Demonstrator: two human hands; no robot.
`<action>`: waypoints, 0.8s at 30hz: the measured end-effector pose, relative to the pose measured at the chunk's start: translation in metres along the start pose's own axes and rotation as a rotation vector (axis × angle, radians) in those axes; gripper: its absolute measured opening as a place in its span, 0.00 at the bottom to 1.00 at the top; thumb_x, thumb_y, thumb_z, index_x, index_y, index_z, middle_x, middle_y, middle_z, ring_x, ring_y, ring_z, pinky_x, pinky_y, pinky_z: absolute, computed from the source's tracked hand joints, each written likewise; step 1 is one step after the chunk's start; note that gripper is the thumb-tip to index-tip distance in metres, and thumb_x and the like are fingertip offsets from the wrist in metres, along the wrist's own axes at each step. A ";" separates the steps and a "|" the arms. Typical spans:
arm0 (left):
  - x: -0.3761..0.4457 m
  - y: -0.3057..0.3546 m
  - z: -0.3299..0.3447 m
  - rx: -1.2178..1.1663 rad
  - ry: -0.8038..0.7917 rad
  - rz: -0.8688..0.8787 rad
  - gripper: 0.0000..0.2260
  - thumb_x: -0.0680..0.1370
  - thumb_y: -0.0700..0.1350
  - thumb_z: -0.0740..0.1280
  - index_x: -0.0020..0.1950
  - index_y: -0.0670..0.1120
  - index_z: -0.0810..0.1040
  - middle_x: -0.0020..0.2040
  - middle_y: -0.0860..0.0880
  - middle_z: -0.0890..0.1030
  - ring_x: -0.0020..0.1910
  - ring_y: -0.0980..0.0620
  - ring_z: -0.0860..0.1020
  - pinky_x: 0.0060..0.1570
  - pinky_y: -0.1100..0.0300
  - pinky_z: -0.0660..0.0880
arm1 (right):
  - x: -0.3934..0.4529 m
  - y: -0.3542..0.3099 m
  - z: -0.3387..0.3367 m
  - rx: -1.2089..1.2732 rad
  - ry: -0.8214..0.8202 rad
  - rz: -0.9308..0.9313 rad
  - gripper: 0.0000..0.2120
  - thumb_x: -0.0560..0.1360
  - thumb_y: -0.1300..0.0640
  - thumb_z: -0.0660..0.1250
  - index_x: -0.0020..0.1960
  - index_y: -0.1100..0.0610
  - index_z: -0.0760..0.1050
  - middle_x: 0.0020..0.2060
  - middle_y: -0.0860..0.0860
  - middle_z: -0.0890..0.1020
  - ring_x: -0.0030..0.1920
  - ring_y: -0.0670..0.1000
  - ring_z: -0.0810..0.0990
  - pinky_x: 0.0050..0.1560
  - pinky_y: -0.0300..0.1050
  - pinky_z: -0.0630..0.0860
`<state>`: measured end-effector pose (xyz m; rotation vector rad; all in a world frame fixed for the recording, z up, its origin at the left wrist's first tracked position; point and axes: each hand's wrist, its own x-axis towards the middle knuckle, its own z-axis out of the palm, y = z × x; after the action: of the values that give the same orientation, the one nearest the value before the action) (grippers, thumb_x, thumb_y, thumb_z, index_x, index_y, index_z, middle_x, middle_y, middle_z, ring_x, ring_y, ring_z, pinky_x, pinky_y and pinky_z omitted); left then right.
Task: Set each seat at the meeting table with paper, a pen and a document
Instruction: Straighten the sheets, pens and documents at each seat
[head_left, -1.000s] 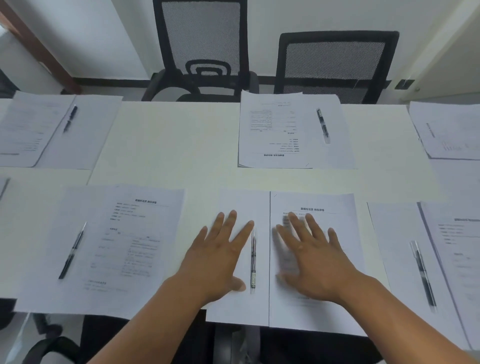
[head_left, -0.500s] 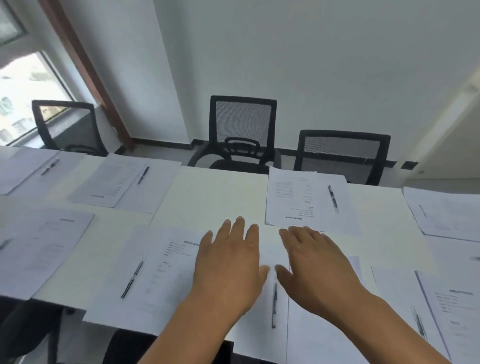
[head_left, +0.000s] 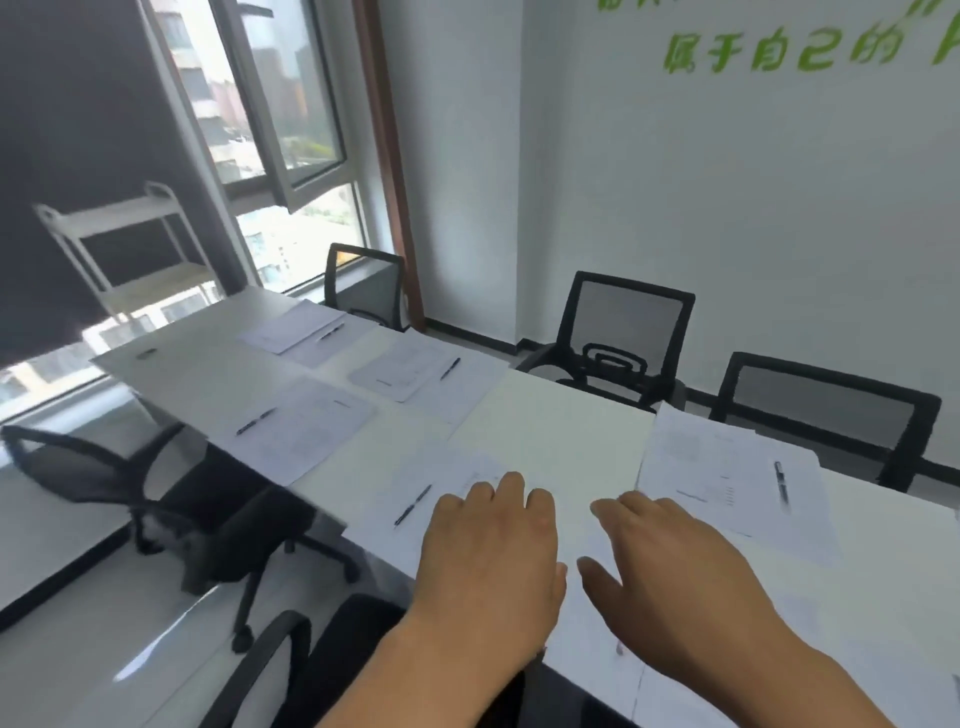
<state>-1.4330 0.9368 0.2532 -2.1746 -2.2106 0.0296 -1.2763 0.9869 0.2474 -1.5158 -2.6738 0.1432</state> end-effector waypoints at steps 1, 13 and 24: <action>-0.015 -0.002 -0.002 0.011 -0.010 -0.031 0.19 0.87 0.59 0.60 0.70 0.47 0.71 0.62 0.47 0.74 0.57 0.44 0.75 0.51 0.48 0.65 | -0.008 -0.006 -0.001 0.005 -0.001 -0.021 0.18 0.83 0.38 0.57 0.66 0.45 0.73 0.55 0.43 0.79 0.56 0.48 0.77 0.54 0.45 0.77; -0.191 -0.056 -0.065 0.102 0.095 -0.302 0.21 0.85 0.61 0.62 0.72 0.51 0.72 0.64 0.50 0.76 0.59 0.46 0.77 0.56 0.49 0.74 | -0.093 -0.127 -0.048 0.054 0.077 -0.280 0.19 0.83 0.39 0.58 0.69 0.46 0.73 0.61 0.44 0.78 0.62 0.49 0.77 0.55 0.46 0.77; -0.287 -0.174 -0.091 0.090 0.186 -0.407 0.20 0.85 0.62 0.62 0.72 0.52 0.72 0.63 0.51 0.76 0.59 0.48 0.78 0.61 0.49 0.76 | -0.102 -0.284 -0.065 0.044 0.134 -0.395 0.17 0.83 0.37 0.58 0.65 0.46 0.73 0.55 0.43 0.77 0.57 0.48 0.76 0.51 0.45 0.77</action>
<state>-1.5982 0.6458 0.3473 -1.5769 -2.4366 -0.0805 -1.4593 0.7578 0.3425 -0.9227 -2.7722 0.0744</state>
